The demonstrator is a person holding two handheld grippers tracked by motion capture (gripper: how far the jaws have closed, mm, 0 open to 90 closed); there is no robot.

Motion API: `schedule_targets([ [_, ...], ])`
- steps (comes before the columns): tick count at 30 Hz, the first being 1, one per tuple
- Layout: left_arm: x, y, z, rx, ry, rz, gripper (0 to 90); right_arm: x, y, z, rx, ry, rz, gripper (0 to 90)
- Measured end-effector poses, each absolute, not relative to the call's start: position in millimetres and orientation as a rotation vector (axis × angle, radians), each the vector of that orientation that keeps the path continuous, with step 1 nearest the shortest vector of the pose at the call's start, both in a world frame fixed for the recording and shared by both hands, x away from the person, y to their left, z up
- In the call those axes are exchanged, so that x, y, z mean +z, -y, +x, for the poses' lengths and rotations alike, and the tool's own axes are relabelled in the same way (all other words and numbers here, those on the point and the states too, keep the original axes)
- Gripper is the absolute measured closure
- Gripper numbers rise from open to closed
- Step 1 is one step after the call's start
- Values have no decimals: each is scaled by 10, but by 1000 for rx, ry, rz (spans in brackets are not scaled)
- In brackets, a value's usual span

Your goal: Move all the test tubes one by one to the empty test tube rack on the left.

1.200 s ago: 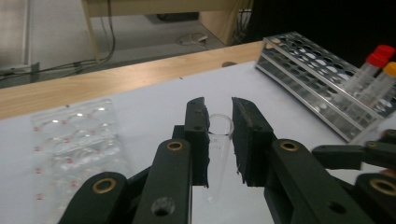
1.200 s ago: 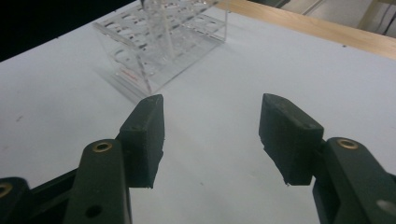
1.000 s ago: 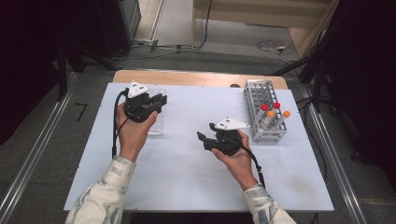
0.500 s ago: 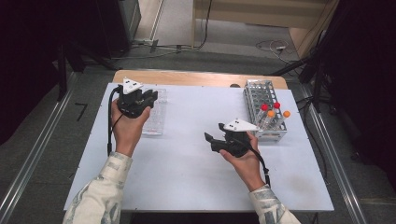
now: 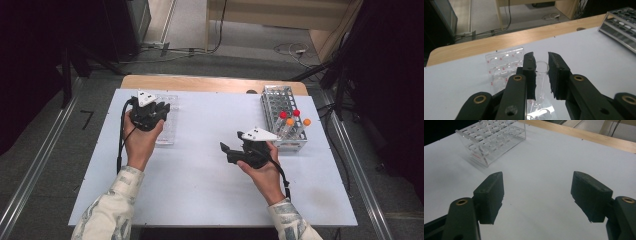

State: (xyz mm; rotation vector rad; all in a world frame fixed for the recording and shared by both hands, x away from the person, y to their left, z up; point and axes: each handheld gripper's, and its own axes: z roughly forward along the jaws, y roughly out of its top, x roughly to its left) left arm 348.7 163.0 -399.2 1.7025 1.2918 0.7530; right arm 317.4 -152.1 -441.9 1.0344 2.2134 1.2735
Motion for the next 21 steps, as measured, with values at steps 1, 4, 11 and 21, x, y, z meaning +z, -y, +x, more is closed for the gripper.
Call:
schedule_targets([
  [1, -4020, -1628, 3490, 750, -1295, 1712, 769, -4419, 1520, 3173, 1274, -2214, 1033, 250],
  [4, -4108, -1620, 3504, 740, -1310, 1722, 769, -4418, 1519, 3171, 1273, -2215, 1033, 251],
  [11, -4288, -1589, 3528, 728, -1329, 1766, 768, -4422, 1530, 3173, 1268, -2211, 1038, 251],
  [21, -4229, -1616, 3481, 716, -1315, 1686, 623, -4398, 1564, 3163, 1278, -2198, 1042, 251],
])
